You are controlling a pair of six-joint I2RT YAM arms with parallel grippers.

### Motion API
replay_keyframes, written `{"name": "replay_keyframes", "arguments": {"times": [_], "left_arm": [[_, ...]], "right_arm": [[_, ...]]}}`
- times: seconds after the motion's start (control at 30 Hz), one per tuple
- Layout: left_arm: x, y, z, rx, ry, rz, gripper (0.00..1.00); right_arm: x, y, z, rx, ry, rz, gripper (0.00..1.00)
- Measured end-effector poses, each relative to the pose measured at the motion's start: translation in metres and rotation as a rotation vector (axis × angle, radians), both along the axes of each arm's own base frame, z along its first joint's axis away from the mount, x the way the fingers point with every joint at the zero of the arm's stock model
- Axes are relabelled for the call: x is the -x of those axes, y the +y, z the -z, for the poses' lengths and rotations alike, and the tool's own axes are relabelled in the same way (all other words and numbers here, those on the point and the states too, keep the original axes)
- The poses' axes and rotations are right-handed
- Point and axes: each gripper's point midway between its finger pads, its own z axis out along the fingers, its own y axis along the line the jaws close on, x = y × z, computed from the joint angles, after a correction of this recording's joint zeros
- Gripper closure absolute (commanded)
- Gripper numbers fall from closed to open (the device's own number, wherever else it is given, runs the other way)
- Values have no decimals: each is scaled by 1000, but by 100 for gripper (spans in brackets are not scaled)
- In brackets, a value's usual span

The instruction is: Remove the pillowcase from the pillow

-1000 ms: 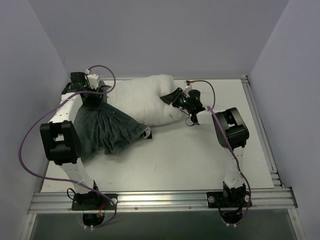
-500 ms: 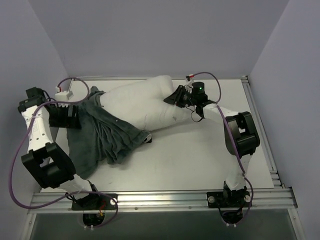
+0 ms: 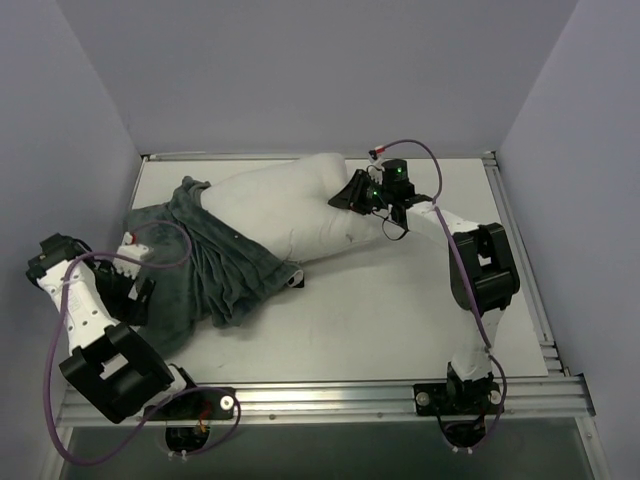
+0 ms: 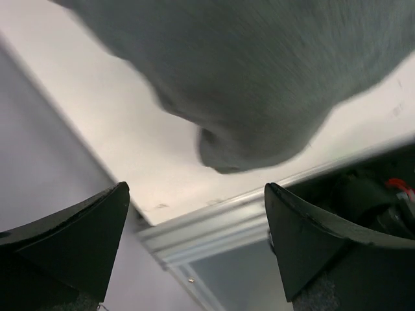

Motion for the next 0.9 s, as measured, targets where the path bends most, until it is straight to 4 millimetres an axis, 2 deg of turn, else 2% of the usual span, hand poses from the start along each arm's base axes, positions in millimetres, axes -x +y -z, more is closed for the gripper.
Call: {"name": "replay_keyframes", "arguments": {"times": [0.1, 0.17, 0.23, 0.3, 0.33, 0.37, 0.47, 0.6, 0.7, 0.8, 0.9], "left_arm": [[38, -19, 45, 51, 156, 45, 6], [58, -34, 65, 69, 228, 78, 6], [62, -46, 75, 58, 244, 121, 6], [53, -48, 78, 31, 208, 131, 3], [48, -47, 78, 19, 187, 121, 10], [41, -44, 79, 8, 162, 102, 42], [27, -35, 84, -12, 131, 56, 98], [24, -25, 87, -9, 114, 10, 98], [21, -8, 76, -19, 71, -62, 98], [6, 9, 55, -4, -32, -137, 98], [-16, 20, 16, 61, -149, -200, 98]], "right_arm": [[0, 0, 0, 1, 1, 1, 100], [0, 0, -1, 0, 2, 2, 100], [0, 0, -1, 0, 6, 3, 100], [-1, 0, -2, 0, 8, 4, 100], [-1, 0, -2, 0, 9, 6, 100], [-1, 0, -2, 0, 10, 8, 100], [-2, -1, -2, -1, 14, 15, 100], [-3, -12, -2, 0, 40, 42, 100], [-2, -34, -5, 8, 65, 83, 100], [7, -67, -12, 1, 114, 122, 100], [24, -109, -23, -27, 169, 171, 100]]}}
